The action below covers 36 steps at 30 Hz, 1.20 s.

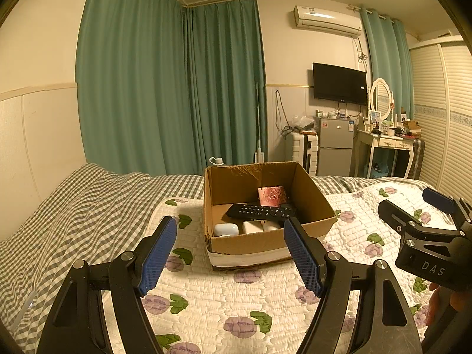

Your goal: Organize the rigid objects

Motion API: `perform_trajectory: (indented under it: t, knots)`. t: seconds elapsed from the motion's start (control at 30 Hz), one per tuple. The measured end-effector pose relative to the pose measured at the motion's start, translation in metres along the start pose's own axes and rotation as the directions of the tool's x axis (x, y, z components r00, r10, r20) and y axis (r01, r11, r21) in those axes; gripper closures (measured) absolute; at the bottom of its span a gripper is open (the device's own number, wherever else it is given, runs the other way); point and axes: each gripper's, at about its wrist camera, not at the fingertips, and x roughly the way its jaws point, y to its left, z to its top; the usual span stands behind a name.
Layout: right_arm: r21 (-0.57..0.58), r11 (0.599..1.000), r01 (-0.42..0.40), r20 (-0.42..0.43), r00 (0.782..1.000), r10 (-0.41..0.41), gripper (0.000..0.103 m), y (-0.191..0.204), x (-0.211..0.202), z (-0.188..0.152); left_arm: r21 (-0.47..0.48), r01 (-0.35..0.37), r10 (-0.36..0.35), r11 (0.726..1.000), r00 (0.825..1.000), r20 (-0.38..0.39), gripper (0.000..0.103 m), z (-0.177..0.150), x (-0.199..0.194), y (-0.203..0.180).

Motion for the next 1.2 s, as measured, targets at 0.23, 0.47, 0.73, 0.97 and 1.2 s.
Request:
perform_trajectory:
  t: [0.23,0.47,0.73,0.97,1.2]
  knots:
    - [0.001,1.0,0.001,-0.005,1.0,-0.001,0.0,0.0001,0.0004,-0.0016,0.001,0.001,-0.001,1.0,1.0,-0.001,0.025,-0.0004,0.0003,-0.0002]
    - [0.003,1.0,0.002,-0.006,1.0,-0.002,0.0,0.0003,0.0008,-0.0028,0.001,0.001,-0.001,1.0,1.0,-0.001,0.025,-0.0003,0.0002,-0.0002]
    - [0.004,1.0,0.002,-0.007,1.0,-0.002,0.0,0.0003,0.0004,-0.0027,0.0,0.001,-0.001,1.0,1.0,-0.002,0.025,-0.0009,0.0004,0.0002]
    - [0.004,1.0,0.003,-0.011,1.0,-0.003,0.0,0.0008,0.0007,-0.0037,0.0,0.003,-0.003,1.0,1.0,-0.002,0.025,-0.001,0.0007,0.0003]
    - [0.007,1.0,0.006,-0.013,1.0,-0.006,0.0,0.0012,0.0014,-0.0034,0.001,0.003,-0.003,1.0,1.0,-0.001,0.025,-0.0011,0.0005,0.0002]
